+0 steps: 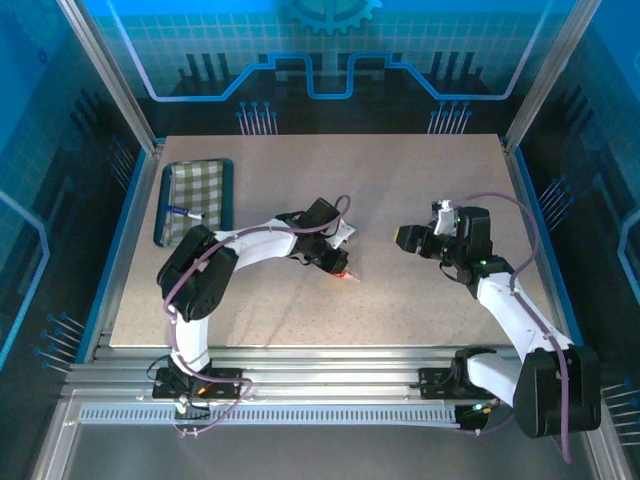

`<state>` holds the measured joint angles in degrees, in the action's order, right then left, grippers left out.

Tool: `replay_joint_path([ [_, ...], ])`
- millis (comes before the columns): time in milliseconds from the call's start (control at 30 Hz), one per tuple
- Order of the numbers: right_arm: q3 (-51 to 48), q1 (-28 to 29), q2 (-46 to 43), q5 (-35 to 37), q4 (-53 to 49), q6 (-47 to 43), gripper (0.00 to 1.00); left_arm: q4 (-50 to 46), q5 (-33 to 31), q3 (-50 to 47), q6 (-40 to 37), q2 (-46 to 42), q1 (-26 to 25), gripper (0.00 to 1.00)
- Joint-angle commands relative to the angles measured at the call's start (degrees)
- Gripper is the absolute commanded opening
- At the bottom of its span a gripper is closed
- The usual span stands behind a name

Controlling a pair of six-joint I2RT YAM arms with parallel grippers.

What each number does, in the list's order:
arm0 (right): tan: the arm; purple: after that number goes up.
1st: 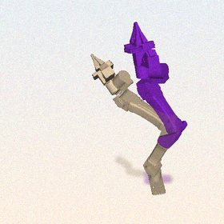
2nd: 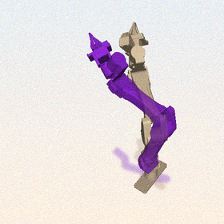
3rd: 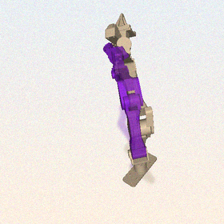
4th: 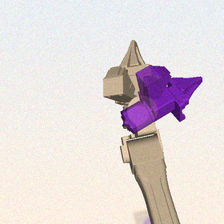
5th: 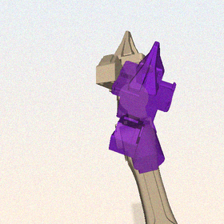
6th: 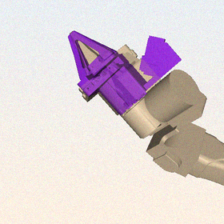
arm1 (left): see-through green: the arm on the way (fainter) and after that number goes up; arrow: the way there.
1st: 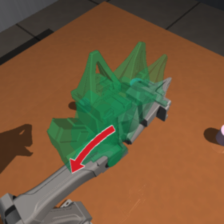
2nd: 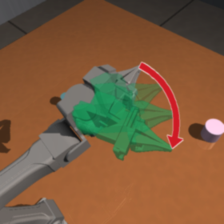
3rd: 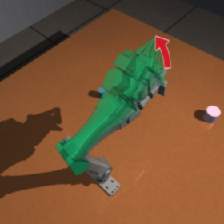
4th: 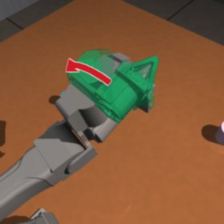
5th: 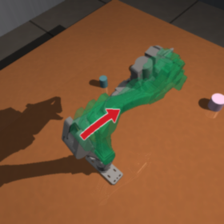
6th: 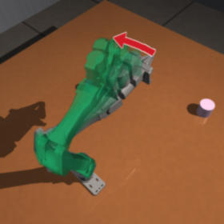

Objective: Remove the keys from the keyring

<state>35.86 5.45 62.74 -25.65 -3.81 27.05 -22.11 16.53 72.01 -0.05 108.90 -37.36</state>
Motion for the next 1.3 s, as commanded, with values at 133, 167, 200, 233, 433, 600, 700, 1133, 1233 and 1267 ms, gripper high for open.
replay_joint_path([
  [133, 4.7, 7.0, -0.3, 0.0, 7.3, -6.2, 0.58, -7.5, -7.0, 7.6, -7.9, -12.5, -0.5, 0.01],
  [167, 4.5, 7.6, -0.7, -0.2, 9.7, -6.6, 0.57, -8.0, -7.4, 8.5, -8.8, -13.8, -0.5, 0.01],
  [200, 4.2, 8.0, -1.1, -0.9, 12.6, -7.2, 0.57, -8.7, -7.9, 9.7, -9.8, -15.0, -0.5, 0.01],
  [233, 3.9, 8.3, -1.5, -1.8, 15.3, -7.8, 0.56, -9.2, -8.5, 10.8, -10.7, -16.4, -0.6, 0.02],
  [433, 7.6, 8.5, -0.7, -13.8, 22.3, -11.5, 0.53, -10.3, -9.6, 15.2, -14.5, -22.5, -0.5, 0.03],
  [600, 12.9, 8.6, 0.9, -20.4, 23.7, -10.7, 0.46, -8.4, -8.6, 15.4, -15.9, -27.8, -1.2, 0.06],
  [700, 14.1, 9.3, 0.9, -24.0, 27.9, -9.5, 0.46, -8.1, -9.7, 15.3, -17.3, -30.0, -2.5, 0.06],
  [1133, 13.4, 11.7, -2.4, -27.2, 27.1, -30.9, 0.47, 10.3, -17.5, 1.0, -32.5, -38.3, -10.5, 0.02],
  [1233, 14.2, 12.5, -4.0, -25.4, 19.9, -38.6, 0.46, 18.8, -18.9, -4.2, -36.8, -40.1, -11.6, 0.03],
  [1267, 14.2, 12.6, -4.5, -24.9, 17.3, -40.3, 0.46, 21.5, -18.9, -6.1, -38.7, -40.7, -11.8, 0.02],
])
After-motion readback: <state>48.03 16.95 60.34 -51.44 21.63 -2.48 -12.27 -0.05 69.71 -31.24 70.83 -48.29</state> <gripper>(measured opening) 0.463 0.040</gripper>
